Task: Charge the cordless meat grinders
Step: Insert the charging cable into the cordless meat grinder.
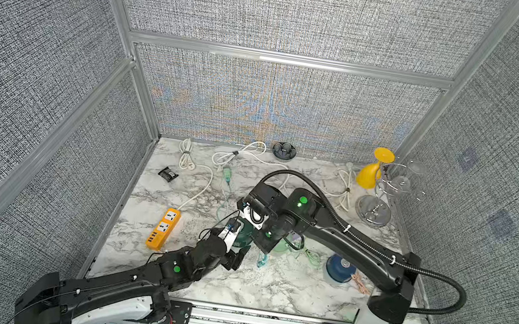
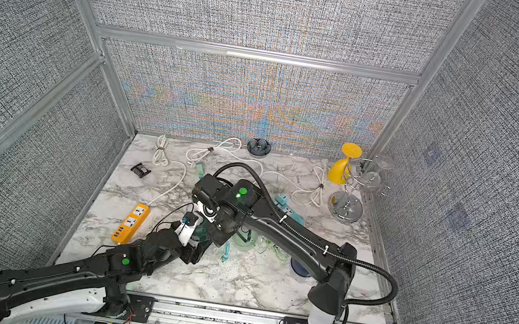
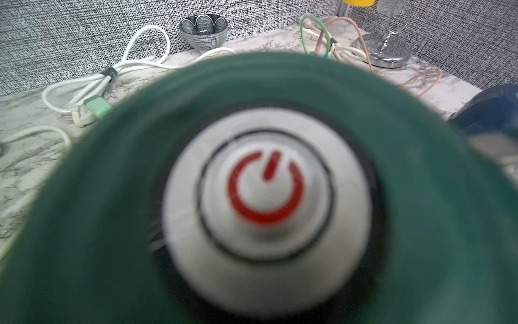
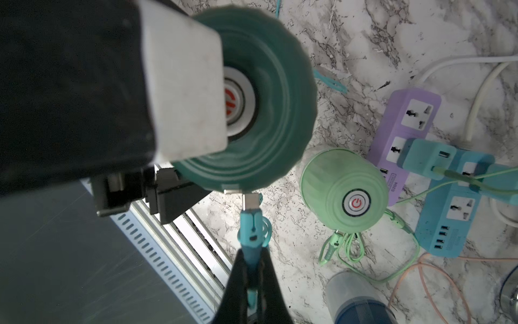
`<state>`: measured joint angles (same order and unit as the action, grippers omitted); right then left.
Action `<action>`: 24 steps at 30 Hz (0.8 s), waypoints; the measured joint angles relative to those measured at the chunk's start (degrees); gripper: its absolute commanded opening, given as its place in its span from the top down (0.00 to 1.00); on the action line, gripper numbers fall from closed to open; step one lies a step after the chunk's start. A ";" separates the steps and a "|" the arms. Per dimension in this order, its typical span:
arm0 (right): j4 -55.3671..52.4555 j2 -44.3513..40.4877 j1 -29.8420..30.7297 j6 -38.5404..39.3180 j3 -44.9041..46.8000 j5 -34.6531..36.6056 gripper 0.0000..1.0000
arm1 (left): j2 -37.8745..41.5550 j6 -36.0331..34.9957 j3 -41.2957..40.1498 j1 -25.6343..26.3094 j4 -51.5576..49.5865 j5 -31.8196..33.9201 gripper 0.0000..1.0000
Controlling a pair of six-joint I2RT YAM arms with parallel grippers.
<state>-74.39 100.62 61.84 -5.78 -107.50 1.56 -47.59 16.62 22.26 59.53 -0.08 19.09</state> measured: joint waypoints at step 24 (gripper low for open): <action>4.79 -3.26 4.63 3.58 3.63 9.49 1.00 | 1.75 2.29 1.99 0.00 -3.96 -2.75 0.43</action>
<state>-69.60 97.36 66.48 -2.20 -103.88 11.05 -45.84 18.92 24.25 59.53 -4.03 16.34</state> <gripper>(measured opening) 0.065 0.834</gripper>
